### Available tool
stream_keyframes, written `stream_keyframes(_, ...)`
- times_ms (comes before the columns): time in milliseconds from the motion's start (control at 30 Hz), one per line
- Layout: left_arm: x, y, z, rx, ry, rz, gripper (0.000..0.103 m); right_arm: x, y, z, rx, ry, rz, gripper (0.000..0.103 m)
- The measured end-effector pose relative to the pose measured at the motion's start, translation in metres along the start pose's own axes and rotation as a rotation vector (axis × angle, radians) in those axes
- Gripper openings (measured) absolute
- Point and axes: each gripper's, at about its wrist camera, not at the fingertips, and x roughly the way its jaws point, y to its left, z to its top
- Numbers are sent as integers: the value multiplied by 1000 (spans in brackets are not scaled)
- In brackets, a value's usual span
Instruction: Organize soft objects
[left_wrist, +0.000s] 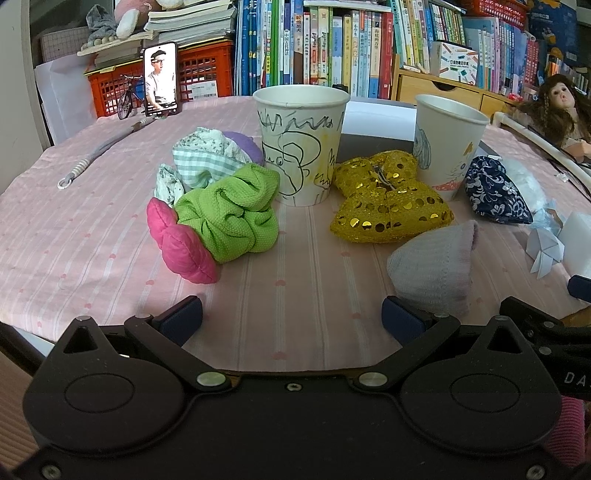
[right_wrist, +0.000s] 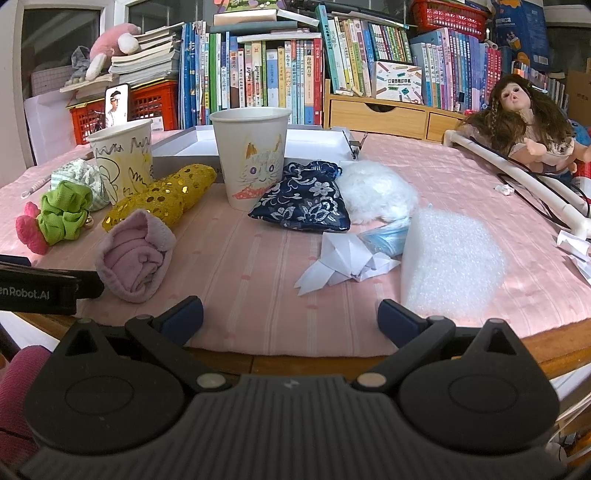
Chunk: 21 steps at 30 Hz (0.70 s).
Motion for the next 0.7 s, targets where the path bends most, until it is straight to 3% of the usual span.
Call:
stream_keyframes(200,-4,4,3,-18,4,-36,102,-4,-2,1,7,-14,29,103)
stream_keyframes(433,-29,3,10,2,-79,-75,102,-19,-4,6,-5,-83,22,103)
stream_keyframes(700,-40,-17,10,48,-120,-163,102,-34,-20,13,1,-171,-64,103)
